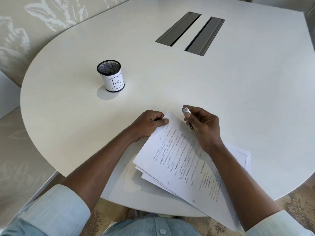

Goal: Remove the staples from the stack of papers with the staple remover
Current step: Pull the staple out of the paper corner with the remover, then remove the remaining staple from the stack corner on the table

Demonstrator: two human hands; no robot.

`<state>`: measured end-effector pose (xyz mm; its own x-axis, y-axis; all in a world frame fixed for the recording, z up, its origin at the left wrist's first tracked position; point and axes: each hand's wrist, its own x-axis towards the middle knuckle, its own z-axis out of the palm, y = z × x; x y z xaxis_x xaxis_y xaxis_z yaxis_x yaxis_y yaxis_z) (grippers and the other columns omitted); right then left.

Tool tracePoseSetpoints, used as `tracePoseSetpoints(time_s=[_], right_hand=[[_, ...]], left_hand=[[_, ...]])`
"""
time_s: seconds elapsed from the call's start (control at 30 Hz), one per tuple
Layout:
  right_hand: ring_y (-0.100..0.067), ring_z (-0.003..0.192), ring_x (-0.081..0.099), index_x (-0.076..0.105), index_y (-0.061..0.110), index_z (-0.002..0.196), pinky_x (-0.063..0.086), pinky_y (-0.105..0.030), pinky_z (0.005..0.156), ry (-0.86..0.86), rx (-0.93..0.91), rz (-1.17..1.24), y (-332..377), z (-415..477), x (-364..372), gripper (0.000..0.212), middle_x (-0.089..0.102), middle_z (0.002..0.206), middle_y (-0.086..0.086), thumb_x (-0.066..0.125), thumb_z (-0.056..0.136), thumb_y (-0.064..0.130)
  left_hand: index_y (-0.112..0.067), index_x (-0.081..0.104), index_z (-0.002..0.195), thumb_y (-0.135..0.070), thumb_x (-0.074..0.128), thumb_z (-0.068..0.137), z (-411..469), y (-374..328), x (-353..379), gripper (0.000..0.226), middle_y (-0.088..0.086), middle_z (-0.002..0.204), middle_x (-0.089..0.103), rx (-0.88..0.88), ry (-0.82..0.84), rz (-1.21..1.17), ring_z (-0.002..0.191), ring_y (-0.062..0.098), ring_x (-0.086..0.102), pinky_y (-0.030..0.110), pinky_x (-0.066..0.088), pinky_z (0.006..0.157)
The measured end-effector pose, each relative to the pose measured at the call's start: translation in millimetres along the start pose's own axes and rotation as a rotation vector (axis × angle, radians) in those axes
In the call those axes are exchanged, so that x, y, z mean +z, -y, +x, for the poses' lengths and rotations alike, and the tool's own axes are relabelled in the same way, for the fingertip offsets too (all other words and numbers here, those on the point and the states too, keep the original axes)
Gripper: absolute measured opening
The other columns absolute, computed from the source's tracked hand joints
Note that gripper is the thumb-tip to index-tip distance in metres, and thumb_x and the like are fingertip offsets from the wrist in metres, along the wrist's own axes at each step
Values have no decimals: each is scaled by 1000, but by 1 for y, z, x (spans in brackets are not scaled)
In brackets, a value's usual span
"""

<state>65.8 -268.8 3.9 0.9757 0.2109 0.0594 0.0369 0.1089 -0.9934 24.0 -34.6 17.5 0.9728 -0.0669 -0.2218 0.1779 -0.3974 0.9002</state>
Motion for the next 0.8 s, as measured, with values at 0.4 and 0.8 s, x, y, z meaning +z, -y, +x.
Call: tracePoseSetpoints(time_s=[0.4,0.8], right_hand=[[-4,90,73,78,22,127,57,-19,76,218,41,-549,29,22,-16,44,84,108,8,94,86,26],[-21,85,74,83,24,108,62,-41,81,87,-239,-982,86,31,0,30,83,94,4,92,81,16]], left_hand=[[6,43,79,-31,69,108,-2,-10,-2,53,8,74,31,39,8,8,67,23,25,35,22,63],[-12,80,90,-17,83,90,-7,-46,-15,5,-4,88,84,148,-531,53,83,13,77,26,58,79]])
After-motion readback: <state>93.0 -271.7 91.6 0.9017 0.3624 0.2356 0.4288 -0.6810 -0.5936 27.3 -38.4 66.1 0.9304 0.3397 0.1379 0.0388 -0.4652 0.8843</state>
